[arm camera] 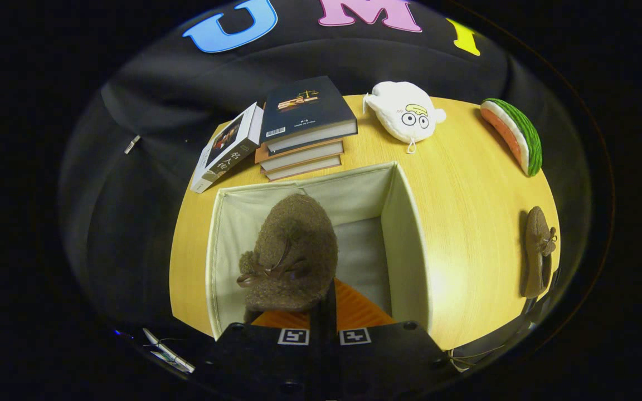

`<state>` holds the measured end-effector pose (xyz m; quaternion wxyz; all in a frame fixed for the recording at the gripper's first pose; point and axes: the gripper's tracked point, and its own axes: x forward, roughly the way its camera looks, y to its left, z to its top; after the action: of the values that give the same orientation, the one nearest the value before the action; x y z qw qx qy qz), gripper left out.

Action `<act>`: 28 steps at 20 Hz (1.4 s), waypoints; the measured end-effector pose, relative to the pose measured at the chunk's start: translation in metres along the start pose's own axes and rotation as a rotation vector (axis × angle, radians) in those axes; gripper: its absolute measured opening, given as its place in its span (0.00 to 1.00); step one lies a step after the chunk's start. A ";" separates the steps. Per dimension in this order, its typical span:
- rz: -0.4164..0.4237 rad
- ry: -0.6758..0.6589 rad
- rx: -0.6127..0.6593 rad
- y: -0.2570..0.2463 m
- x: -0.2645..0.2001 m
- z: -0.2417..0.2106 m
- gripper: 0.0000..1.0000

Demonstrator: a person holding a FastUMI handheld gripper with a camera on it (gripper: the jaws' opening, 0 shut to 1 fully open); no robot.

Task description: Open the storage box then place both shoes into the box .Put the left shoe in first, then the right shoe, with the right side of both shoes facing outward in a uniform manner.

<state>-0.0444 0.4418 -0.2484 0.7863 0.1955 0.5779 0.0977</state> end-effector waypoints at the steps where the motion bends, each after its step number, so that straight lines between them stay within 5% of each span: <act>1: 0.004 0.004 -0.007 0.003 0.002 -0.002 0.05; 3: 0.033 0.025 -0.012 0.011 0.008 -0.007 0.06; 5: 0.096 0.074 0.008 0.023 0.010 -0.019 0.18; 6: 0.118 0.100 0.014 0.025 0.008 -0.025 0.41; 9: 0.151 0.073 0.025 0.025 0.003 -0.016 0.71; 12: 0.195 0.041 0.035 0.022 -0.019 -0.008 0.85; 19: 0.259 -0.143 -0.002 -0.025 -0.100 0.032 0.84; 28: 0.002 -0.420 -0.127 -0.258 -0.183 0.074 0.84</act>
<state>-0.0501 0.1250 -0.1787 0.9001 0.1622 0.3939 0.0915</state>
